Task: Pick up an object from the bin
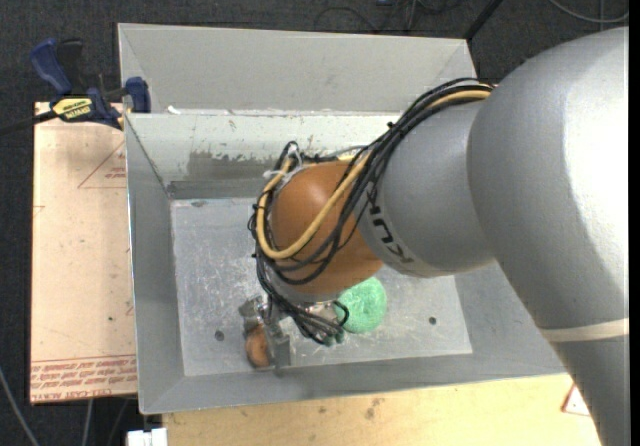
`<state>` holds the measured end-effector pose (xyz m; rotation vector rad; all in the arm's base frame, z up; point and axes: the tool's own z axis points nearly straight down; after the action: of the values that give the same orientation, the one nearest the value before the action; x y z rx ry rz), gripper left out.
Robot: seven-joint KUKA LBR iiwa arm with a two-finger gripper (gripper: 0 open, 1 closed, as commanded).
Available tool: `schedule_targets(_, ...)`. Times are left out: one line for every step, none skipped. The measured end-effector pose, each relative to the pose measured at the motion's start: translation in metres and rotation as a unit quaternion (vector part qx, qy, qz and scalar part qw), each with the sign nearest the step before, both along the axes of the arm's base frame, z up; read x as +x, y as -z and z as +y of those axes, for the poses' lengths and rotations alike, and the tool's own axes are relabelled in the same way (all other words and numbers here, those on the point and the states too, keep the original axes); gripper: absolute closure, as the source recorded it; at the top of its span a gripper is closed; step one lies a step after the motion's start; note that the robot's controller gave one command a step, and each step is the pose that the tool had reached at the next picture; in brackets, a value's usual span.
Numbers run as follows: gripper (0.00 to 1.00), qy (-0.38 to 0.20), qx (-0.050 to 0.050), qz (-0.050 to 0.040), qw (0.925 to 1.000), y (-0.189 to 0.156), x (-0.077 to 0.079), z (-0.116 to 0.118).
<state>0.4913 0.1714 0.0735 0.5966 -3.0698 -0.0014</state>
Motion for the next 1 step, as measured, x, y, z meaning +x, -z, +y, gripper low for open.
schedule_targets(1.00, -0.012, 0.000, 0.0030, 0.9999, 0.0010, 0.0052, 0.0000)
